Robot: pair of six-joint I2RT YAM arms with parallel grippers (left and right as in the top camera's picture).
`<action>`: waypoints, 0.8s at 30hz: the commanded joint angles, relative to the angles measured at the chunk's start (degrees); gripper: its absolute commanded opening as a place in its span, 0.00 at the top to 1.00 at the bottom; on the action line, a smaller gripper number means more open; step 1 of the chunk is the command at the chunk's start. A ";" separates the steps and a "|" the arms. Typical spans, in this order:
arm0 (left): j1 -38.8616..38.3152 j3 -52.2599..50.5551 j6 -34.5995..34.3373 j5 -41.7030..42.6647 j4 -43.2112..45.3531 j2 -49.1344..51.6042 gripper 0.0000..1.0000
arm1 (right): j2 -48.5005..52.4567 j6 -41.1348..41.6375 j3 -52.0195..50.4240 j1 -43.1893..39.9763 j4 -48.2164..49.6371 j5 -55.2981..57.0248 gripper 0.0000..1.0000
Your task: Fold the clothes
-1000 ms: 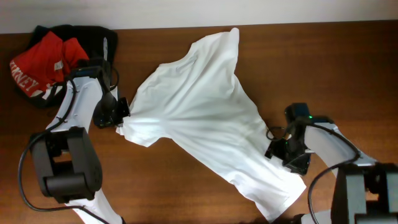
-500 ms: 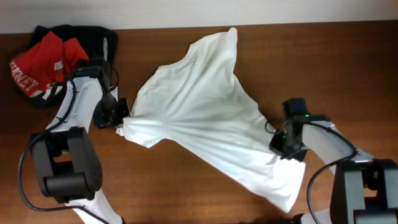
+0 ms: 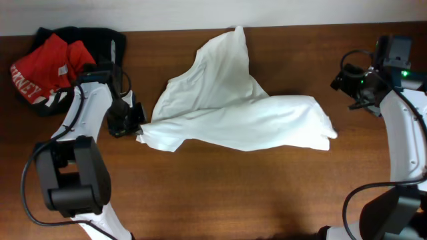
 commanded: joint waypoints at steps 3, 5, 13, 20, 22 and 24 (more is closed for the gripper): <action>-2.82 0.85 -0.37 1.27 1.20 0.24 1.00 | -0.20 -0.24 -0.85 -0.15 -13.44 1.31 0.01; -3.58 0.85 -0.35 1.11 1.97 0.24 1.00 | -0.22 -0.24 -2.27 -0.15 -18.08 1.33 0.01; -3.67 0.85 -0.33 1.07 2.60 0.24 1.00 | -0.20 -0.22 -14.62 -0.17 -15.30 1.75 0.01; -3.63 0.83 -0.33 1.07 2.71 0.24 1.00 | -0.20 -0.52 -24.76 -0.17 -0.39 1.79 0.17; -3.63 0.83 -0.33 1.05 2.93 0.24 1.00 | -0.20 -1.38 -24.81 -0.17 2.32 1.77 0.17; -3.63 0.83 -0.33 0.96 2.97 0.24 0.99 | -0.11 -1.31 -24.85 -0.17 4.33 1.66 0.17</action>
